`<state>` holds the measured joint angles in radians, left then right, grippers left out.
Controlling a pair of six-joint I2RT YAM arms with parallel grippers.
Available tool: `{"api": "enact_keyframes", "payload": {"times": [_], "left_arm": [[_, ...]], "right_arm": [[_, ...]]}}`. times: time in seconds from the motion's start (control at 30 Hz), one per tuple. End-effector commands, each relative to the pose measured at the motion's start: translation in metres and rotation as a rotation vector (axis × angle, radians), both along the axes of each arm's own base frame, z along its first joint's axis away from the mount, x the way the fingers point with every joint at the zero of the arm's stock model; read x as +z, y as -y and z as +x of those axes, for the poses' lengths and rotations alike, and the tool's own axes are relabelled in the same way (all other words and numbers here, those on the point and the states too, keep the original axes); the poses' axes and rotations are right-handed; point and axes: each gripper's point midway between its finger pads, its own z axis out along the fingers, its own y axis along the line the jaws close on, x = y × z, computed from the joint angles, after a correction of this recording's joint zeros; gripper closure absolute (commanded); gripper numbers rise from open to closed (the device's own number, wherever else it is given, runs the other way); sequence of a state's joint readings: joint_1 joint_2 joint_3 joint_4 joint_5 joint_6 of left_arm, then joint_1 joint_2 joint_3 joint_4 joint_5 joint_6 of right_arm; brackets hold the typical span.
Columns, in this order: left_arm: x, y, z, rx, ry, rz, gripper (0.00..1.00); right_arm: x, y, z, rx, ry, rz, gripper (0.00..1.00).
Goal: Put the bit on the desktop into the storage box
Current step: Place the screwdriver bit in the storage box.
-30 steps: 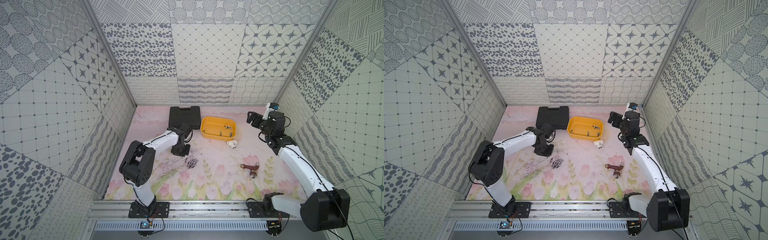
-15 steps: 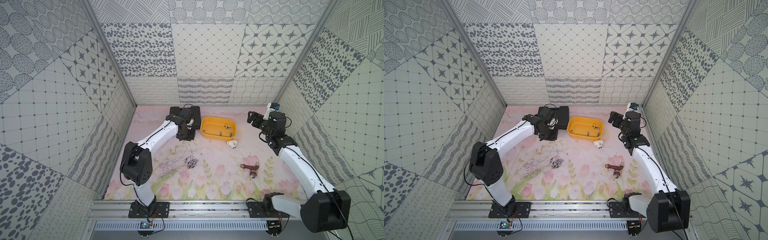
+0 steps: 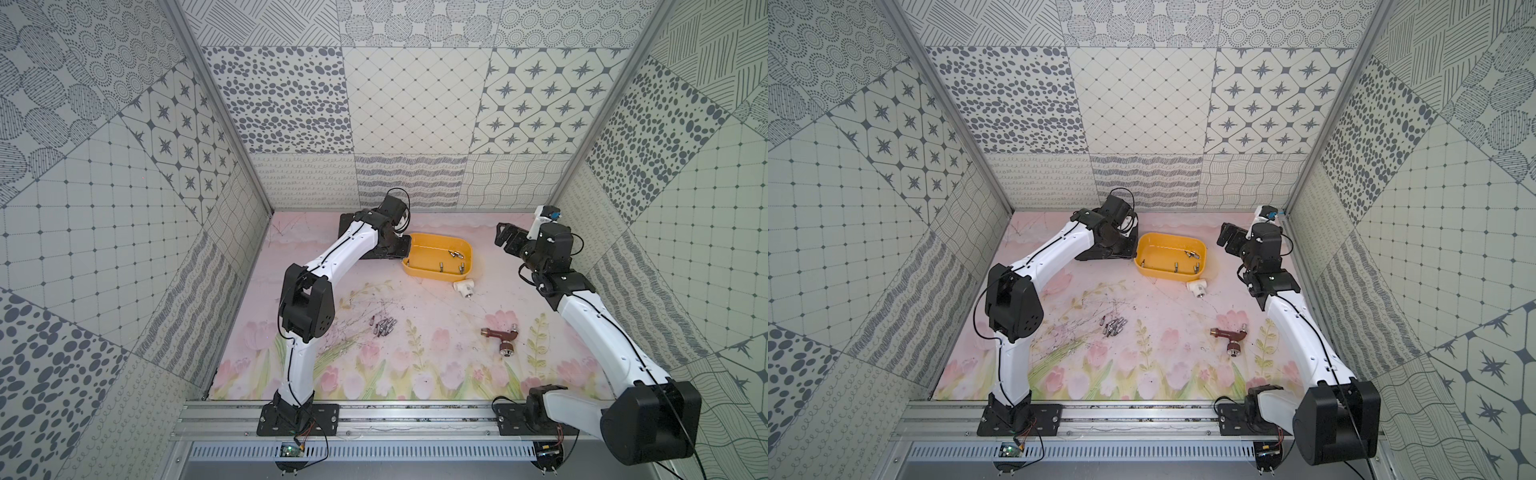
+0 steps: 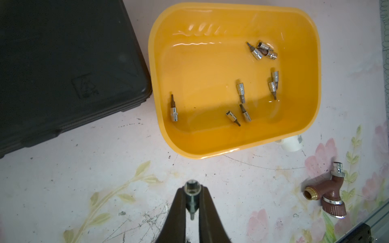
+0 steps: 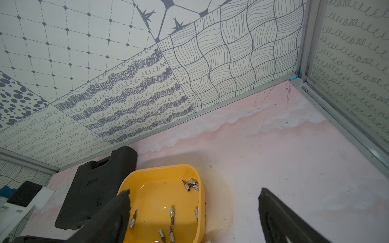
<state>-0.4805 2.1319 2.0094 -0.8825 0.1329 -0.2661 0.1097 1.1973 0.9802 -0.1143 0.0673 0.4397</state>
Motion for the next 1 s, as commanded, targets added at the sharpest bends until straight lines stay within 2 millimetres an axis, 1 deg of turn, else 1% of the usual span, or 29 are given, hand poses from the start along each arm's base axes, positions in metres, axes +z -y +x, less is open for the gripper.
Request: {"api": "enact_keyframes", "payload": {"times": [0.0, 0.23, 0.4, 0.73, 0.97], "left_arm": [[-0.010, 0.018, 0.010, -0.036, -0.026, -0.022, 0.91], [-0.040, 0.036, 0.040, -0.026, 0.005, -0.023, 0.93], [-0.054, 0.042, 0.055, -0.016, 0.022, -0.016, 0.93], [-0.072, 0.041, 0.061, -0.006, 0.018, 0.009, 0.93], [-0.071, 0.043, 0.060, -0.011, 0.024, 0.012, 0.93]], "right_arm": [[0.010, 0.001, -0.001, -0.002, 0.047, 0.019, 0.03], [0.007, 0.001, 0.000, 0.001, 0.039, 0.029, 0.03], [0.003, -0.001, 0.002, 0.005, 0.032, 0.037, 0.03], [0.004, -0.002, 0.001, 0.009, 0.035, 0.042, 0.03], [0.005, -0.001, 0.000, 0.008, 0.038, 0.042, 0.03]]}}
